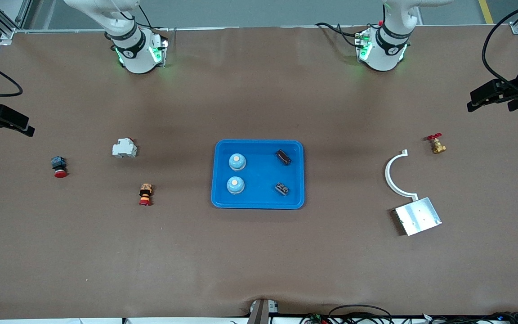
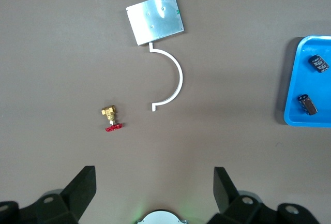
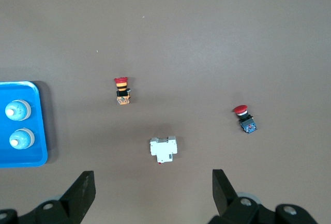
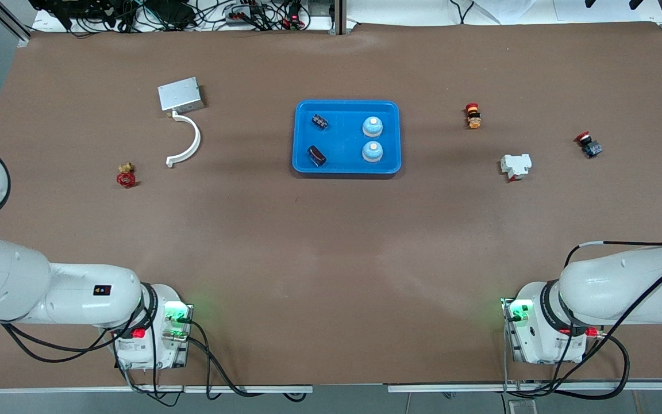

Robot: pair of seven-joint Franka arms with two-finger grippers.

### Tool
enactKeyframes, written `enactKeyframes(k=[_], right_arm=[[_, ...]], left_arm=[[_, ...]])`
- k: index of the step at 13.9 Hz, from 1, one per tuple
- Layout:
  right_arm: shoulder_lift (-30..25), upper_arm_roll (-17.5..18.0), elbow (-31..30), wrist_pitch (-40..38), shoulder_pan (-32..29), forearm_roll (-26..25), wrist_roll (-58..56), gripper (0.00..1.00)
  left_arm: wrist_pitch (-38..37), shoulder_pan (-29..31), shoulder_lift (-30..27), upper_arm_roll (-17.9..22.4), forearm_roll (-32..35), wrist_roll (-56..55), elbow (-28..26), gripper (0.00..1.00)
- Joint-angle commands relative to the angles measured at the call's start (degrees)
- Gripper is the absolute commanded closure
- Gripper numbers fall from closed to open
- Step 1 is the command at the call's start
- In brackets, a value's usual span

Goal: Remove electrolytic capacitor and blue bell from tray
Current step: 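Reach the left gripper and the right gripper toward the blue tray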

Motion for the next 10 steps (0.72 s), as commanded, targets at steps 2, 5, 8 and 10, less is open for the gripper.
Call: enactKeyframes(k=[2,5,8,10], right_arm=[[-1.70,0.57,-1.78,0.73,-0.89,1.05,0.02,0.00],[-1.61,0.58,-2.13,1.09,-0.80,1.05,0.02,0.00],[-1.70,0.58,-2.22,0.82,-0.80,1.05,0.19,0.00],[-2.22,0.84,-2.48,0.12,-0.54,1.05,0.28,0.00]], left_arm=[[-0.84,0.40,0.14,-0.37,0.45,0.56,0.86,0.00],[-0.84,0.40,0.14,-0.37,0.36,0.82,0.95,0.00],[-0.93,0.49,0.14,-0.37,0.18,0.04,0.95,0.00],[-0.93,0.41,0.23,-0.28,0.18,-0.23,0.77,0.00]])
